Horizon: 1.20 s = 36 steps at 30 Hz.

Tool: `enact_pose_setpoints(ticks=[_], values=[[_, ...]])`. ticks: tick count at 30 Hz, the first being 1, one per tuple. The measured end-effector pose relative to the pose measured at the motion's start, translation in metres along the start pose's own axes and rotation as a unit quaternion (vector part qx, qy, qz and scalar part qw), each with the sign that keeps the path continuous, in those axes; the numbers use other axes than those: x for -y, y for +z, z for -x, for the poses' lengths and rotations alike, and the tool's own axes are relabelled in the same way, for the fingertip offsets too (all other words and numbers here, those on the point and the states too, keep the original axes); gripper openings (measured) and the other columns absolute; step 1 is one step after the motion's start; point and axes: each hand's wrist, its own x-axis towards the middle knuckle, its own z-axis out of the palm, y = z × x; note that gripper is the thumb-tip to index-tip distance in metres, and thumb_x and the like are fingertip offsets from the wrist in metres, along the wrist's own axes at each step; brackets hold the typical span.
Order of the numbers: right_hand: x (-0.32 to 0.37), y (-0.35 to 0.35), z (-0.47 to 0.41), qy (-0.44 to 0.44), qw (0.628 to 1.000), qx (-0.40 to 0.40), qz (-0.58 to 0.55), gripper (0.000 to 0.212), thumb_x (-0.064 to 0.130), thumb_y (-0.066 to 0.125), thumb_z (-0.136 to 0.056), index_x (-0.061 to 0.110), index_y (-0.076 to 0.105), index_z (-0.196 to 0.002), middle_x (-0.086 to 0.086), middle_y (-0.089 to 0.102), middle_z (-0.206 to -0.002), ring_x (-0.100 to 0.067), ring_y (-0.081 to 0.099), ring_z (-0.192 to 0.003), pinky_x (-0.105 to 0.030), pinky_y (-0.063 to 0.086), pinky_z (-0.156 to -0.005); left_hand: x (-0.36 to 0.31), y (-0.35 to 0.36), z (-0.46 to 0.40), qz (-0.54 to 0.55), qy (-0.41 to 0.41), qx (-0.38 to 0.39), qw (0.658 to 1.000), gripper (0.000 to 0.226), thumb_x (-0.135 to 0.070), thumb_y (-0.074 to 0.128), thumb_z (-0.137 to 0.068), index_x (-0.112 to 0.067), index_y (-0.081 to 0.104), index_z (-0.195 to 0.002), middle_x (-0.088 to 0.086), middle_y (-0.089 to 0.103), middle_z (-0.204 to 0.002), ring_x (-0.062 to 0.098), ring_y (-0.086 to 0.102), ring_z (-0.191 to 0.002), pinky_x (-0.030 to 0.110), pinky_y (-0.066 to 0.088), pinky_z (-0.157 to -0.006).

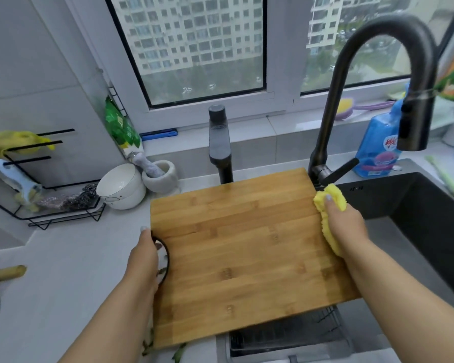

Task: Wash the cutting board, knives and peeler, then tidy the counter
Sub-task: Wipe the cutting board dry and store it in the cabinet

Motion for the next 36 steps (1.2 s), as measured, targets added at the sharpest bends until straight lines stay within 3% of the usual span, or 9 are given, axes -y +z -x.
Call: enact_pose_setpoints(ticks=[3,7,12,16,21,27,30,33,36], values=[[0.006,-0.005,0.005,0.026,0.995,0.020,-0.096,0.063,0.059,0.038,-0.095,0.011,0.051,-0.135,-0.013,0.056,-0.131,-0.036,0.052,-0.119,-0.048,0.040,-0.103,-0.014,-0.004,0.021,0.025,0.025,-0.028,0.999,0.069,-0.068,0.027,-0.094,-0.013,0.060,-0.118,0.017,0.045,-0.144,0.038,0.039,-0.135,0.046,0.036,-0.107],[0.013,-0.013,0.012,0.076,0.978,0.049,-0.190,0.068,0.063,0.043,-0.091,0.013,0.048,-0.137,-0.010,0.056,-0.128,-0.034,0.053,-0.116,-0.053,0.040,-0.104,-0.022,-0.006,0.052,0.102,0.059,-0.032,0.992,0.068,-0.062,0.025,-0.097,-0.012,0.059,-0.128,0.012,0.036,-0.152,0.034,0.029,-0.141,0.047,0.029,-0.111],[0.022,-0.023,0.021,0.131,0.930,0.106,-0.326,0.059,0.059,0.047,-0.092,0.017,0.051,-0.134,-0.009,0.059,-0.126,-0.031,0.059,-0.108,-0.050,0.044,-0.100,-0.031,-0.013,0.064,0.211,0.065,-0.084,0.972,0.052,-0.058,0.029,-0.098,-0.016,0.060,-0.089,0.000,0.056,-0.111,0.019,0.053,-0.100,0.036,0.037,-0.101],[0.034,-0.041,0.025,0.079,0.895,0.168,-0.406,0.049,0.048,0.035,-0.101,0.018,0.046,-0.138,-0.008,0.058,-0.119,-0.027,0.058,-0.105,-0.046,0.042,-0.097,-0.045,-0.017,0.073,0.316,0.082,-0.065,0.943,0.045,-0.051,0.033,-0.098,-0.021,0.026,-0.064,-0.004,0.030,-0.065,0.012,0.029,-0.061,0.027,0.027,-0.065],[0.054,-0.065,0.027,0.031,0.870,0.239,-0.430,0.030,0.040,0.045,-0.099,0.019,0.065,-0.104,-0.005,0.069,-0.097,-0.021,0.065,-0.091,-0.047,0.048,-0.090,-0.056,-0.015,0.079,0.357,0.123,0.063,0.924,0.034,-0.042,0.042,-0.097,-0.026,0.071,-0.099,-0.006,0.067,-0.096,0.010,0.060,-0.094,0.029,0.042,-0.086],[0.054,-0.080,0.020,0.025,0.854,0.278,-0.439,0.015,0.032,0.056,-0.092,0.018,0.060,-0.093,-0.009,0.066,-0.087,-0.018,0.062,-0.081,-0.043,0.049,-0.084,-0.057,-0.018,0.073,0.303,0.127,0.158,0.931,0.035,-0.004,0.039,-0.095,-0.021,0.067,-0.105,-0.002,0.071,-0.098,0.012,0.063,-0.087,0.024,0.043,-0.093],[0.037,-0.081,0.016,0.013,0.855,0.272,-0.441,0.043,0.022,0.066,-0.076,0.009,0.056,-0.116,-0.012,0.069,-0.097,-0.024,0.068,-0.082,-0.046,0.056,-0.077,-0.050,-0.023,0.062,0.231,0.022,0.164,0.959,0.019,-0.014,0.045,-0.094,-0.019,0.051,-0.076,0.004,0.053,-0.076,0.017,0.046,-0.068,0.023,0.036,-0.077],[0.019,-0.081,0.010,0.014,0.854,0.277,-0.439,0.076,0.022,0.082,-0.061,0.002,0.051,-0.127,-0.018,0.066,-0.108,-0.027,0.070,-0.085,-0.043,0.059,-0.073,-0.048,-0.031,0.064,0.199,-0.034,0.207,0.957,0.024,-0.018,0.047,-0.095,0.002,0.059,-0.100,0.020,0.066,-0.096,0.031,0.060,-0.092,0.037,0.053,-0.089],[0.009,-0.083,0.006,0.006,0.893,0.268,-0.363,0.100,0.028,0.096,-0.033,0.003,0.057,-0.122,-0.014,0.069,-0.099,-0.025,0.067,-0.081,-0.041,0.057,-0.074,-0.044,-0.032,0.065,0.115,-0.058,0.214,0.968,0.028,-0.015,0.044,-0.098,0.002,0.063,-0.110,0.015,0.072,-0.092,0.023,0.071,-0.074,0.030,0.061,-0.061]])
